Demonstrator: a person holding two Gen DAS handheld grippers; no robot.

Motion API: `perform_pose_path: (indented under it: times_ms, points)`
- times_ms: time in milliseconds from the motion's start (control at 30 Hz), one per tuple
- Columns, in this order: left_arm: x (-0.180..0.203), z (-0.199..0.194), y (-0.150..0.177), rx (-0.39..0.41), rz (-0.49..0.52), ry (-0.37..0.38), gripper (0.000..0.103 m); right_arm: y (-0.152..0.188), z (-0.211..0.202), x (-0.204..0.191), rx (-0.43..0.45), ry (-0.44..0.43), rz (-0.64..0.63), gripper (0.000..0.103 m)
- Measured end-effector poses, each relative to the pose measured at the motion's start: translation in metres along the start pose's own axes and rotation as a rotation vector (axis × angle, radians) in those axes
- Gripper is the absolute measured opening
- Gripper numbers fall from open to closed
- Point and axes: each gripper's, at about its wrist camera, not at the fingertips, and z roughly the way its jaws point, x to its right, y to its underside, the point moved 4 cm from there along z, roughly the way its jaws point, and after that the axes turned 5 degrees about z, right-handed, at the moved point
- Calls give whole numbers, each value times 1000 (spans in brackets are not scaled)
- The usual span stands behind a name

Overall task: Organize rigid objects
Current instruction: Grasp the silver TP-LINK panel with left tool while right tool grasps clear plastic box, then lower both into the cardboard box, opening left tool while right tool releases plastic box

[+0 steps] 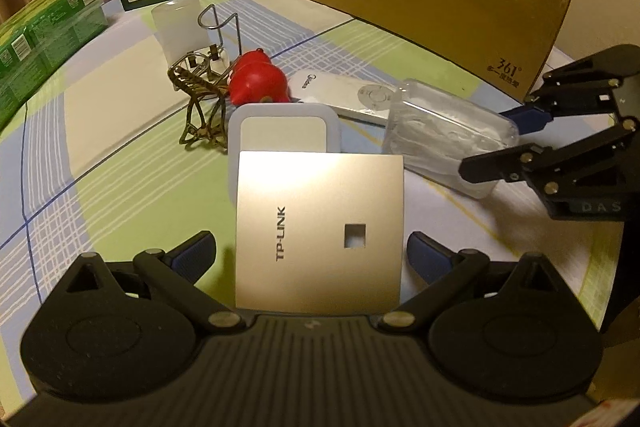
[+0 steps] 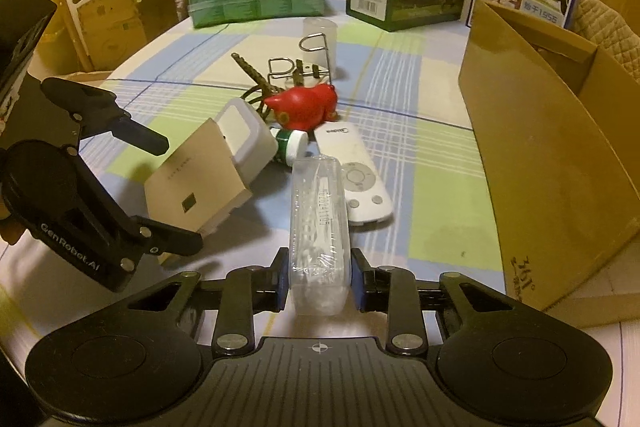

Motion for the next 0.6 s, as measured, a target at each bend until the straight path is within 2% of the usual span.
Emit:
perform_pose_path:
  times_ms: [267,600]
  points:
    - [3,7,-5,-22,14,-4,85,1,-3,4,2,5,21,27]
    - [6,1,-8,-45,-23,-30,85,0,-11,10,16,12,39,27]
